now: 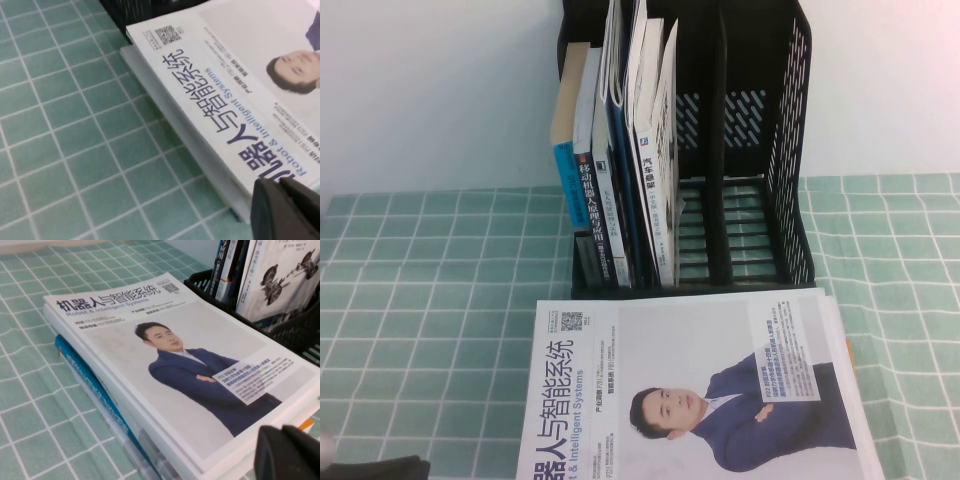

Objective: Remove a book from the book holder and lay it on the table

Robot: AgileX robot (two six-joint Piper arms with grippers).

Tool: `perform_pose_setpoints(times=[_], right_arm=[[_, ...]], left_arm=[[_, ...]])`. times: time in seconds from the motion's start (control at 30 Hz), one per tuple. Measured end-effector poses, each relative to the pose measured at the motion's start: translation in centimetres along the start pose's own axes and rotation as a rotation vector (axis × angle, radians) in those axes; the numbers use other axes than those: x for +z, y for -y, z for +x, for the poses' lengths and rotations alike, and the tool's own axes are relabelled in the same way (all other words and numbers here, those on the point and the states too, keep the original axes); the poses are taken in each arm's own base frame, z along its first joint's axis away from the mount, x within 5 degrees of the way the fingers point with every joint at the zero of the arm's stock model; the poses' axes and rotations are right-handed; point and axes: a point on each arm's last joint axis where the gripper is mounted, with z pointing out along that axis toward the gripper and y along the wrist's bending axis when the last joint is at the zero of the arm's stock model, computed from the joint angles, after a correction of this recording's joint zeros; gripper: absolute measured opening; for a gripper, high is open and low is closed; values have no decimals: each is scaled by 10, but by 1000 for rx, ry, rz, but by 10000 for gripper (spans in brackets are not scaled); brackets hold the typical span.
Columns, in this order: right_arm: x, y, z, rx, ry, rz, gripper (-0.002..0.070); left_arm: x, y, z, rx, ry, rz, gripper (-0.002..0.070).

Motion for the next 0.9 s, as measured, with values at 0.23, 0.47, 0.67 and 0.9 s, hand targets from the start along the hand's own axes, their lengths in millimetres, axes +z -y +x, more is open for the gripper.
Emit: perform_pose_setpoints(times=[0.23, 0.47, 0.67, 0.9], right_arm=[[0, 0, 0, 0, 0, 0, -2], [0, 0, 0, 1, 0, -1, -2], [0, 0, 0, 1, 0, -1, -2], [0, 0, 0, 1, 0, -1, -2]], left_arm=[[-14, -17, 13, 1, 178, -157, -2], [-14, -27, 51, -141, 408, -287, -3], [15, -35, 92, -194, 341, -349, -2], [19, -33, 94, -100, 338, -329, -2]])
